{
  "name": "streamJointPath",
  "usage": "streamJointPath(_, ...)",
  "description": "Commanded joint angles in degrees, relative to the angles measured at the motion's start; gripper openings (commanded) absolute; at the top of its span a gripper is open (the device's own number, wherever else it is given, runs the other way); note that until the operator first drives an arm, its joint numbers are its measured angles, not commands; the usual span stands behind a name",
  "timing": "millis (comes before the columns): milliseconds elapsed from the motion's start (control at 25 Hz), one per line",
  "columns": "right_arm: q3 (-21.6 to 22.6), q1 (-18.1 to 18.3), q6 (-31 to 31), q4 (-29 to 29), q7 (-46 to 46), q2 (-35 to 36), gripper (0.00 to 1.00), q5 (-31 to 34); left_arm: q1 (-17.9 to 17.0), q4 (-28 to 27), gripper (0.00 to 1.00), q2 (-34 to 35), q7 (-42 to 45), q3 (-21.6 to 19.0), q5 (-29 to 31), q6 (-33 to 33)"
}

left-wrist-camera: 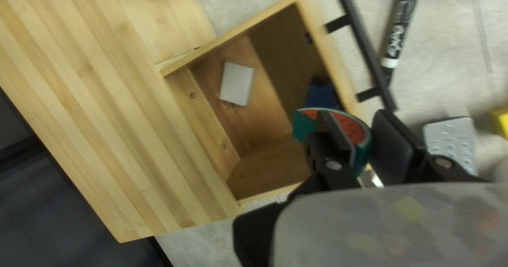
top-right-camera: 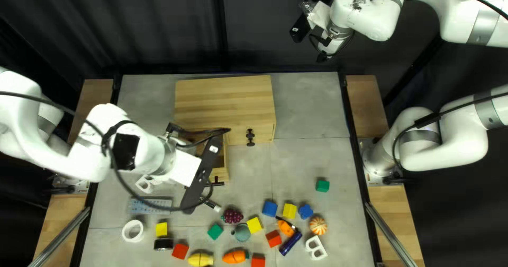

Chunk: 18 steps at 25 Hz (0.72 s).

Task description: Open drawers and place objects into drawer and close

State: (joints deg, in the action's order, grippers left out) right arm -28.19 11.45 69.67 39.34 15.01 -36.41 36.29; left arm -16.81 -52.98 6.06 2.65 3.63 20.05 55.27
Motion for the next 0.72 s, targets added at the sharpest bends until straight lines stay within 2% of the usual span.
streamJointPath(40, 0.0, 0.0, 0.0, 0.0, 0.0, 0.0, 1.0, 0.0, 0.8, 1.1, 1.0, -0.1, 2.2, 0.6, 0.1, 0.0)
streamJointPath(320, 0.0, 0.0, 0.0, 0.0, 0.0, 0.0, 1.0, 0.0, -2.2, 1.1, 1.0, 1.6, 3.5, -2.4, -1.7, 2.0)
streamJointPath(560, 0.0, 0.0, 0.0, 0.0, 0.0, 0.0, 1.0, 0.0, -6.1, 2.5, 1.0, 0.5, -1.4, -5.5, -3.9, -0.8)
streamJointPath(720, 0.0, 0.0, 0.0, 0.0, 0.0, 0.0, 1.0, 0.0, -8.9, 2.3, 1.0, -2.1, -7.0, -7.5, -8.3, -4.6)
